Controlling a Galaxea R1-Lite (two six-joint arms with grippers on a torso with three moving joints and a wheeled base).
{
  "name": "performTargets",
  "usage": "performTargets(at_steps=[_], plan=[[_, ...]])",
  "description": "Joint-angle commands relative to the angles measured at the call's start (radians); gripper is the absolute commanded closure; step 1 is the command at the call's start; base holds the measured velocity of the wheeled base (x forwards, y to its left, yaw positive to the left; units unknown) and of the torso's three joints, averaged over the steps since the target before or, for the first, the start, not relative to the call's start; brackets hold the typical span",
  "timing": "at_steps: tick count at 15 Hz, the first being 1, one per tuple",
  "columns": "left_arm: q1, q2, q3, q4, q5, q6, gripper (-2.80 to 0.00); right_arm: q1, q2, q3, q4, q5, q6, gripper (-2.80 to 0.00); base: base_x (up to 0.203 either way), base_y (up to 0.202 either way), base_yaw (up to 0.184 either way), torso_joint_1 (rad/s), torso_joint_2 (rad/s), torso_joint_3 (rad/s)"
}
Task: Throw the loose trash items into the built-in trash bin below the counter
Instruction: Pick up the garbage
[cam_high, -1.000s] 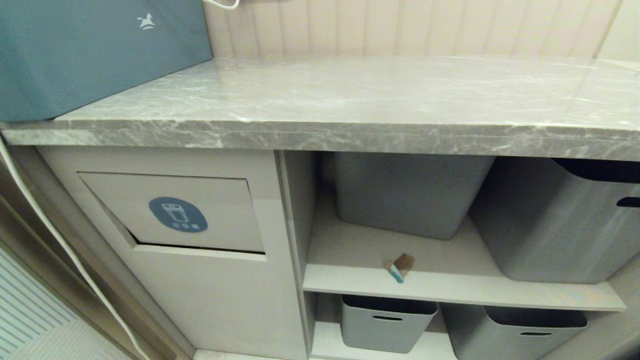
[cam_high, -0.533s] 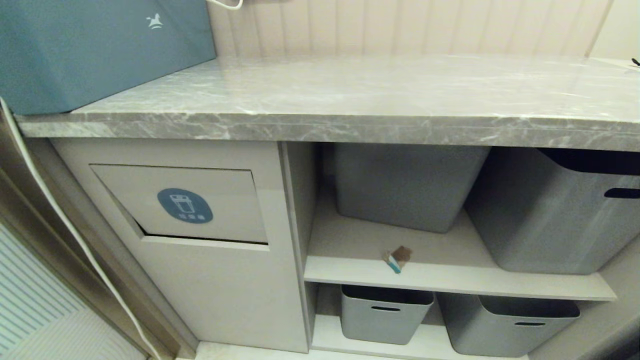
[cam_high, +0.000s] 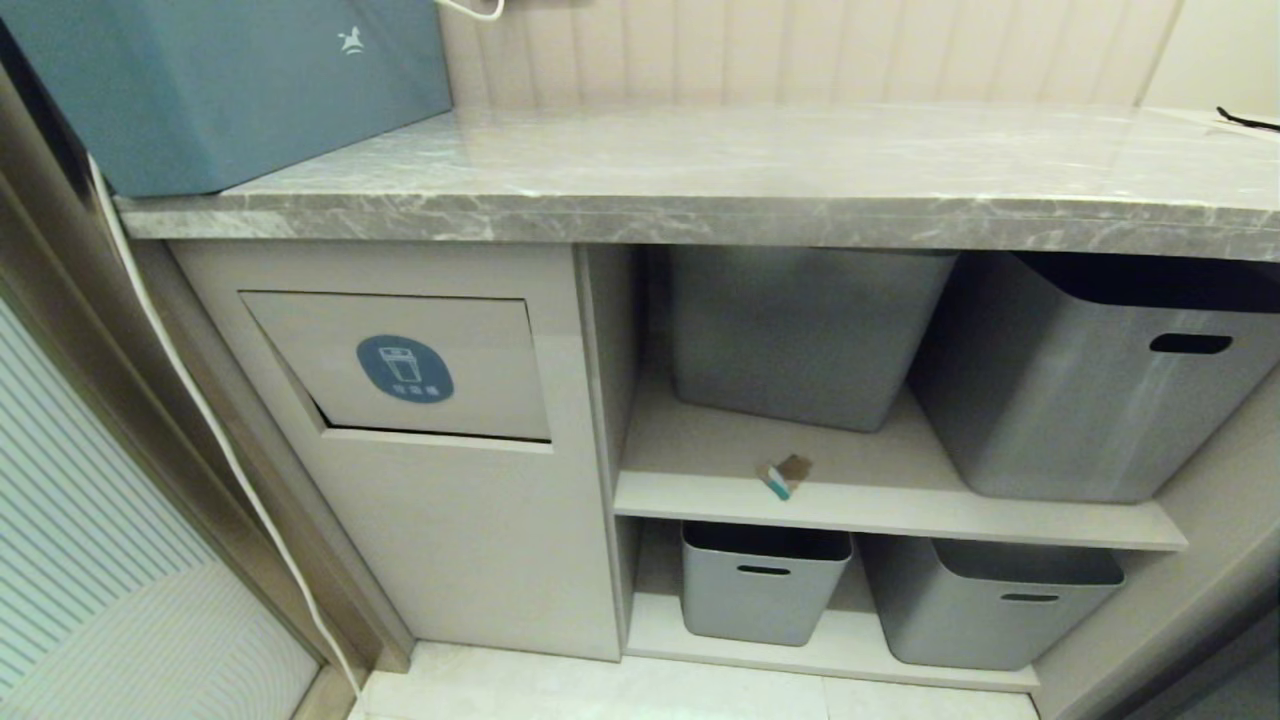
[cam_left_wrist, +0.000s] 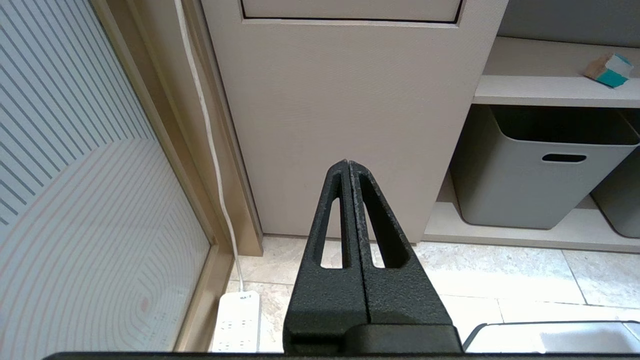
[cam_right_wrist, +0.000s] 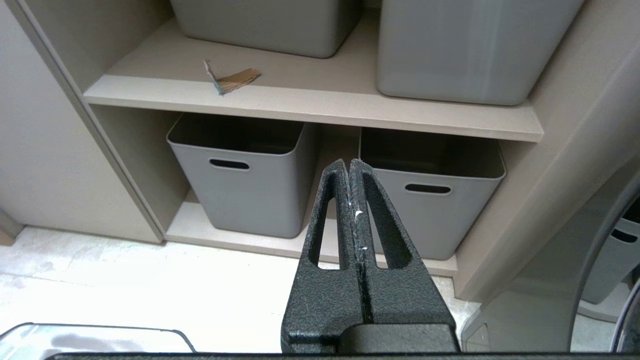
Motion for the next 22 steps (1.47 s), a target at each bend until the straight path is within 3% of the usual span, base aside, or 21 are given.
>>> performTargets(at_steps=[1, 22], plan=[[0.000, -0.001, 0.000, 0.000, 0.000, 0.001, 0.00, 0.000, -0.002, 0.000, 0.000, 0.001, 0.000, 0.00, 0.000, 0.000, 0.000, 0.000, 0.00, 0.000], [0.000, 0.000, 0.000, 0.000, -0.001, 0.007, 0.00, 0.000, -0.003, 0.000, 0.000, -0.001, 0.002, 0.00, 0.000, 0.000, 0.000, 0.000, 0.00, 0.000]])
